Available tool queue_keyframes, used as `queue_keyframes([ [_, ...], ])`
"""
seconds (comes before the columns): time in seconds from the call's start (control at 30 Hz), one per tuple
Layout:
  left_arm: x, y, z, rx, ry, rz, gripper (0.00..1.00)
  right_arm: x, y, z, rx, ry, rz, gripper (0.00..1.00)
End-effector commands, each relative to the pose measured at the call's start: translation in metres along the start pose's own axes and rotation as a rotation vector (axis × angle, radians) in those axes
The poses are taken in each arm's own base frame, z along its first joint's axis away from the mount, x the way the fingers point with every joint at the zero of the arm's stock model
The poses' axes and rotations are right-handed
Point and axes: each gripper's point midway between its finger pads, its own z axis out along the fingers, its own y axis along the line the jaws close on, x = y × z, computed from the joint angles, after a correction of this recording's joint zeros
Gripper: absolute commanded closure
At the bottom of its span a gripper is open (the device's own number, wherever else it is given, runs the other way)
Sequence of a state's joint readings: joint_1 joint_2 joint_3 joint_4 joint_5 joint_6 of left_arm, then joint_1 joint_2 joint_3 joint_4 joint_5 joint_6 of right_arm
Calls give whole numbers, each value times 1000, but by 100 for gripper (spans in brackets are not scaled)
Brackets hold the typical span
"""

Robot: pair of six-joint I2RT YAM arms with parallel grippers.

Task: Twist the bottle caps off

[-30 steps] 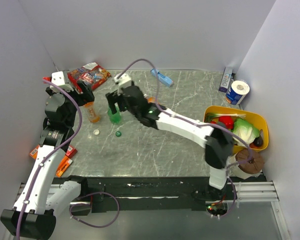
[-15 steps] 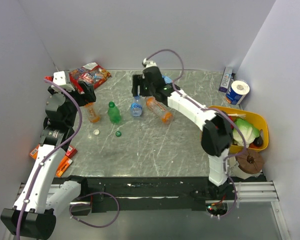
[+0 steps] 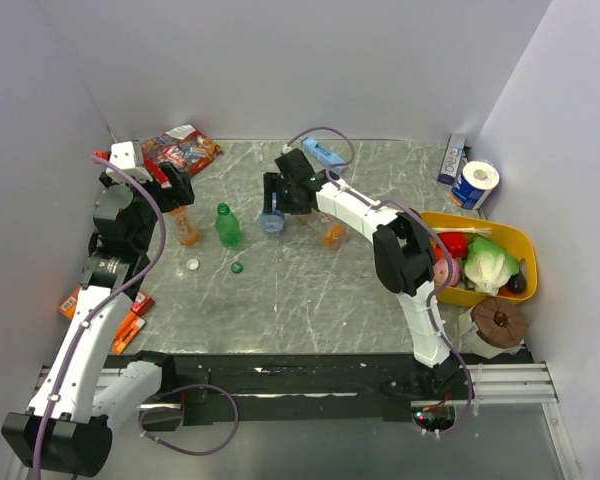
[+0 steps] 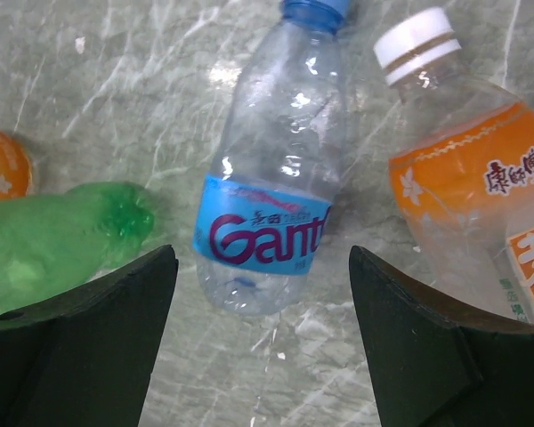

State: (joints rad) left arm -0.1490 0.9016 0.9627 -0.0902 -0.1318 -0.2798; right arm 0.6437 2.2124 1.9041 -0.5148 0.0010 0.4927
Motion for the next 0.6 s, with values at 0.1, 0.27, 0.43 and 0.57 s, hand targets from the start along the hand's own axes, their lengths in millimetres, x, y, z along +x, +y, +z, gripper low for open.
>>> queue_keyframes([
  [0.1,-9,-5,1,22,-23,-21,4,-9,-1,16,-19,-1,138,15],
  [0.27,-10,-6,0,27,-24,-23,4,-8,1,25,-38,-17,196,15],
  [0.43,-8,-6,1,27,-18,-21,4,-9,3,35,-48,-25,226,16],
  [0.57,-9,-7,0,29,-22,-23,4,-11,0,41,-34,-39,223,17],
])
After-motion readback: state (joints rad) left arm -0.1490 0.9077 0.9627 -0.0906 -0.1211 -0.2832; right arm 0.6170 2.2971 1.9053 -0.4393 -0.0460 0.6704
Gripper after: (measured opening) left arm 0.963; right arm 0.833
